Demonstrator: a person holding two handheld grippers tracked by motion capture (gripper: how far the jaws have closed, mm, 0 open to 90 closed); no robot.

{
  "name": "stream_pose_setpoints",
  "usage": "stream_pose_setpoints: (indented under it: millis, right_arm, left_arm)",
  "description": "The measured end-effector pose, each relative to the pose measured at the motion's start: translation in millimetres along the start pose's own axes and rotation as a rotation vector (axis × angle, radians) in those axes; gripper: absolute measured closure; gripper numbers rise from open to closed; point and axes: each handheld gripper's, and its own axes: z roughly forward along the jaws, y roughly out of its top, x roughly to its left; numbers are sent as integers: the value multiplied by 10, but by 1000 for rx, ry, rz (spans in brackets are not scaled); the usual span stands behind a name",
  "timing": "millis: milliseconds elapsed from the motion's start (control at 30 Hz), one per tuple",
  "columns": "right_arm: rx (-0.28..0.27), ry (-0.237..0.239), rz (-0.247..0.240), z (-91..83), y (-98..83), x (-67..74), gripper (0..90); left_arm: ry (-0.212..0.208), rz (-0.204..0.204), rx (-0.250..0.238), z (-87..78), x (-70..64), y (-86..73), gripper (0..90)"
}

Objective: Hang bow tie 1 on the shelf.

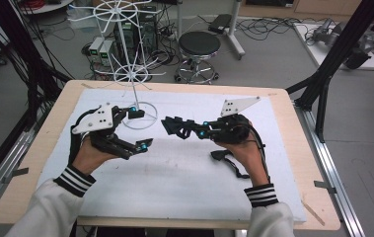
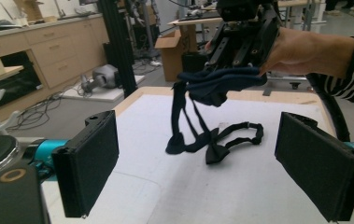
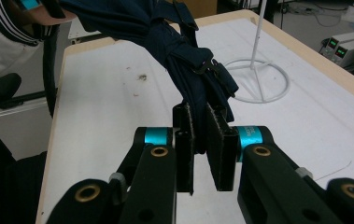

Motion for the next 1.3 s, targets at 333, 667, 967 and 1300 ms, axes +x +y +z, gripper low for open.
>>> stream_pose_setpoints:
  millis: [333, 667, 967, 1300]
  right_arm:
    - [25, 8, -2, 110, 36, 12, 825]
    - [28, 17, -5, 156, 54, 28, 824]
    - [39, 30, -21, 223, 71, 59, 823]
    - [44, 24, -26, 248, 80, 57, 822]
  left_arm:
    - [-44, -6, 20, 179, -35, 33, 141]
    - [-51, -17, 46, 274, -39, 42, 183]
    - [-56, -15, 52, 292, -45, 42, 343]
    - [-64, -14, 42, 272, -50, 48, 520]
